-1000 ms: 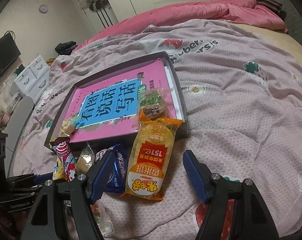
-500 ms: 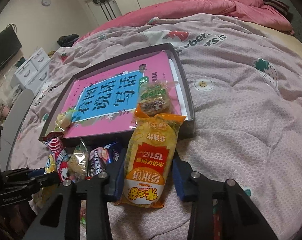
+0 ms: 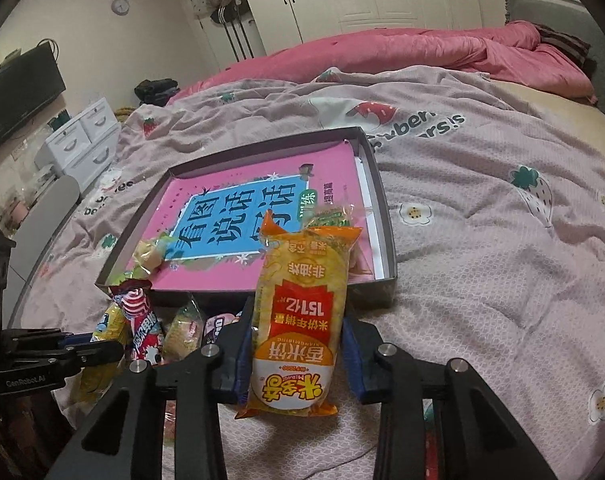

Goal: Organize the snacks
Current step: 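Grasp yellow snack bar with left gripper while right gripper grasps yellow-orange bread bag, then lift yellow snack bar over tray with left gripper while right lifts bread bag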

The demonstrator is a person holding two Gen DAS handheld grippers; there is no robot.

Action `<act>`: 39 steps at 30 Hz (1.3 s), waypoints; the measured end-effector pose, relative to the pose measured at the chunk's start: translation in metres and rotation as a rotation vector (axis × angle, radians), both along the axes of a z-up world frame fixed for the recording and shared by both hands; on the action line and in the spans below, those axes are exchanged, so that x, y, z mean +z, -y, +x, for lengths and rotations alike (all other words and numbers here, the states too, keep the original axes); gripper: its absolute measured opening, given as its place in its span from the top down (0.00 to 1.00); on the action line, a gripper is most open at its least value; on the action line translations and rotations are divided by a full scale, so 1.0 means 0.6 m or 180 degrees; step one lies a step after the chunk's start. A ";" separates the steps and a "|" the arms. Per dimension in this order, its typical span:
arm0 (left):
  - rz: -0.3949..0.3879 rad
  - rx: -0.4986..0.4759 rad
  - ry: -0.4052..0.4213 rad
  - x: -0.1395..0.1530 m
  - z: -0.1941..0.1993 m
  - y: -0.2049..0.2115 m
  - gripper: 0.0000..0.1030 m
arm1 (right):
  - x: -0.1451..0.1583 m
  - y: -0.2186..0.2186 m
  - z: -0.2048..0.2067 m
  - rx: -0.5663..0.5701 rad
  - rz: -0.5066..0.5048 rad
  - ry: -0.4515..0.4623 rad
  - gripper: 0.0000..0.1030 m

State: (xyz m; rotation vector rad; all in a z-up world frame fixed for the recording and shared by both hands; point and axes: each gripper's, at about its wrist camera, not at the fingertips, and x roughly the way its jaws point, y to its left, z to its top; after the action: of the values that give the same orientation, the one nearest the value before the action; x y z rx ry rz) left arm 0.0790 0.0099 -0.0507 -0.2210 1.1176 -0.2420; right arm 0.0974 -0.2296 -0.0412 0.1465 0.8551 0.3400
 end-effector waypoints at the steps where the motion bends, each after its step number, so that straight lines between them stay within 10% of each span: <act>1: -0.0012 0.0005 0.0011 0.003 -0.002 -0.002 0.82 | 0.001 0.002 0.000 -0.0011 0.0021 0.0000 0.63; 39: 0.0099 0.0236 0.0828 0.120 0.012 -0.030 0.82 | 0.060 0.014 -0.017 -0.0020 0.0223 0.0555 0.63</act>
State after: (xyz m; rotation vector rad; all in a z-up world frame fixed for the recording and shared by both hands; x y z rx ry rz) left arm 0.0861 0.0280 0.0215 -0.1967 0.8532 -0.1814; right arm 0.0872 -0.2382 -0.0049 0.1817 0.6707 0.3714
